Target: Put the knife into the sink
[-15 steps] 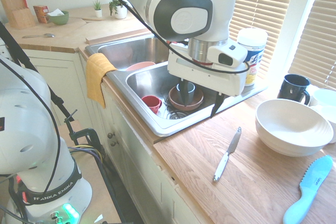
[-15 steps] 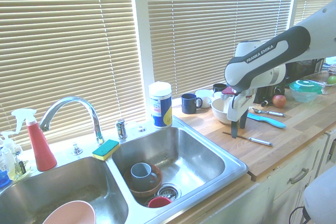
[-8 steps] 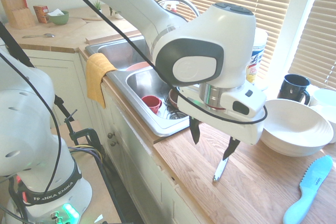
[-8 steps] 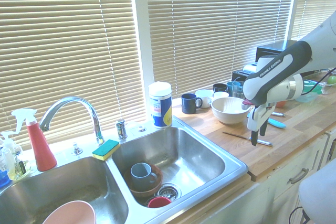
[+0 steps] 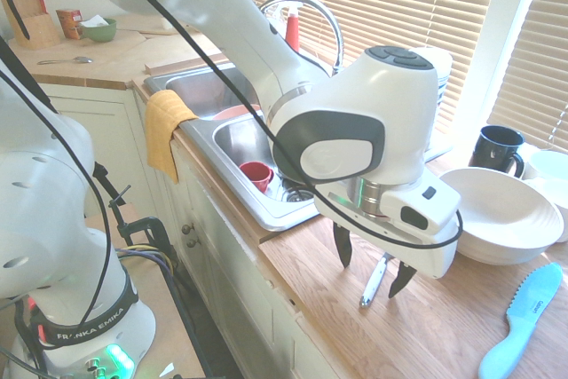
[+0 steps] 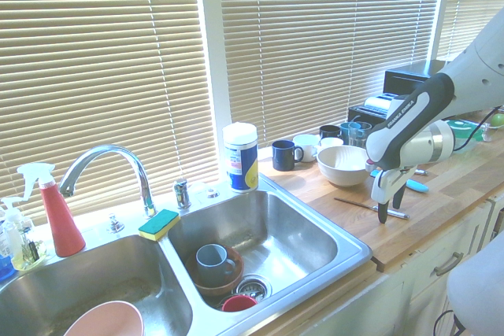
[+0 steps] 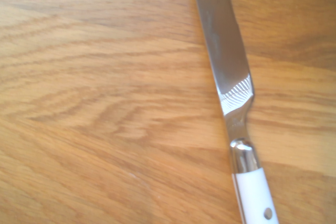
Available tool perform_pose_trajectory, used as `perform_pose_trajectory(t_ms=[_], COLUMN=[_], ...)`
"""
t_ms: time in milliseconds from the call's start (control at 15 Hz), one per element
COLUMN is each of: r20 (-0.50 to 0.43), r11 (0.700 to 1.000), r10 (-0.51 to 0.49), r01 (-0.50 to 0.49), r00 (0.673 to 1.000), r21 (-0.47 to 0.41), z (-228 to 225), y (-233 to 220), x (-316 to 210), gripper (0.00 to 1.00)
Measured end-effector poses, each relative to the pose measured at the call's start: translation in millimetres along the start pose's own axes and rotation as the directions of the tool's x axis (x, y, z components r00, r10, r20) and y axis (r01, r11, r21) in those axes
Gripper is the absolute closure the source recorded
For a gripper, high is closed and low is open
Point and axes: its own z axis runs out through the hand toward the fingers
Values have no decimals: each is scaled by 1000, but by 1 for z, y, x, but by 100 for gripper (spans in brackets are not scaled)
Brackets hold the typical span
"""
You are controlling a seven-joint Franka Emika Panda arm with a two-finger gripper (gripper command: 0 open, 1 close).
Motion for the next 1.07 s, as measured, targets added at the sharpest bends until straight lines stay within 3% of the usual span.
perform_pose_trajectory(t_ms=[1067], r20=[6], r11=[1000], r10=[10], r01=[-10], r00=[1000], r21=[-3], z=[1], y=[4], x=[5], gripper=[100])
